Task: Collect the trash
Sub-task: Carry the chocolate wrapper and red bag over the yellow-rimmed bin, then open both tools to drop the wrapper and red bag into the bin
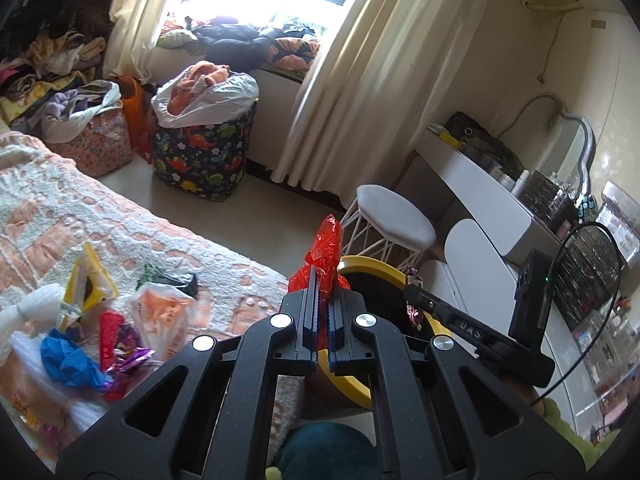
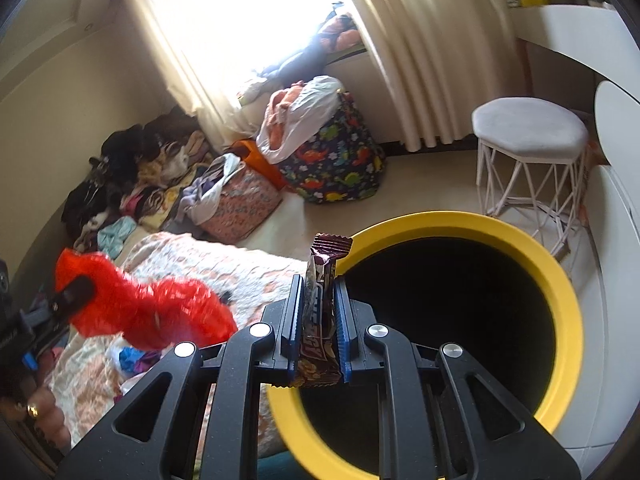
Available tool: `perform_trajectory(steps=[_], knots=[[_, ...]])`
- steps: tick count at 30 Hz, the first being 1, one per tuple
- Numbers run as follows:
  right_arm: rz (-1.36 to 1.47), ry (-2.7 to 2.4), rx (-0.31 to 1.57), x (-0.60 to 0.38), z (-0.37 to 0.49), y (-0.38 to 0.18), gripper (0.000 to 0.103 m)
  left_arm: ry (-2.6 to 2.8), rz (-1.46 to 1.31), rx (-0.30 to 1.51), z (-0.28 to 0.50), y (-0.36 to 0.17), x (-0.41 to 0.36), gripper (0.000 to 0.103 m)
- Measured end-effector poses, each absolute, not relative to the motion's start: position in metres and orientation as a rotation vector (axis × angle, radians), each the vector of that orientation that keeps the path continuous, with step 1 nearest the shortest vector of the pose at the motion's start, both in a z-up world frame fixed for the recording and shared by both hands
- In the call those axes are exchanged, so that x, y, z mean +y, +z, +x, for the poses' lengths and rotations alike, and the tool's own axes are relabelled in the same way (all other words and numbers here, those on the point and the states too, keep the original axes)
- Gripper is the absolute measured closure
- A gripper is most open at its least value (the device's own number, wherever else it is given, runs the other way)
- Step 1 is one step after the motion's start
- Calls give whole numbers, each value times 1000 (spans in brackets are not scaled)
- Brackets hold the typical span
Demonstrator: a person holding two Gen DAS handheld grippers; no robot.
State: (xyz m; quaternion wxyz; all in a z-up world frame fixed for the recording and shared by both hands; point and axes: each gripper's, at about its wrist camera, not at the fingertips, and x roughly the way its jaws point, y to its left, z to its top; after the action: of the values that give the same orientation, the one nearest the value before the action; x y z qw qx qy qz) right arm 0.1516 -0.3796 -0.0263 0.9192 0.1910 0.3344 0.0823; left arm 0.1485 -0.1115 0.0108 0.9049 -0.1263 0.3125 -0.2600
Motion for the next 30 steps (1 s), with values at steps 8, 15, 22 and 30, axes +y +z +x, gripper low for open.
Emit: perform_trajectory(steps=[8, 15, 22, 30], knots=[[441, 121, 695, -409, 156, -33, 88, -597, -220, 672, 145, 3, -145, 102], [492, 72, 693, -436, 157, -41, 88, -641, -183, 699, 143, -9, -172, 102], [534, 25, 706, -452, 155, -50, 88, -674, -139, 747, 144, -29, -198, 102], [558, 12, 725, -458, 157, -58, 86, -664, -123, 797, 146, -54, -211, 85]])
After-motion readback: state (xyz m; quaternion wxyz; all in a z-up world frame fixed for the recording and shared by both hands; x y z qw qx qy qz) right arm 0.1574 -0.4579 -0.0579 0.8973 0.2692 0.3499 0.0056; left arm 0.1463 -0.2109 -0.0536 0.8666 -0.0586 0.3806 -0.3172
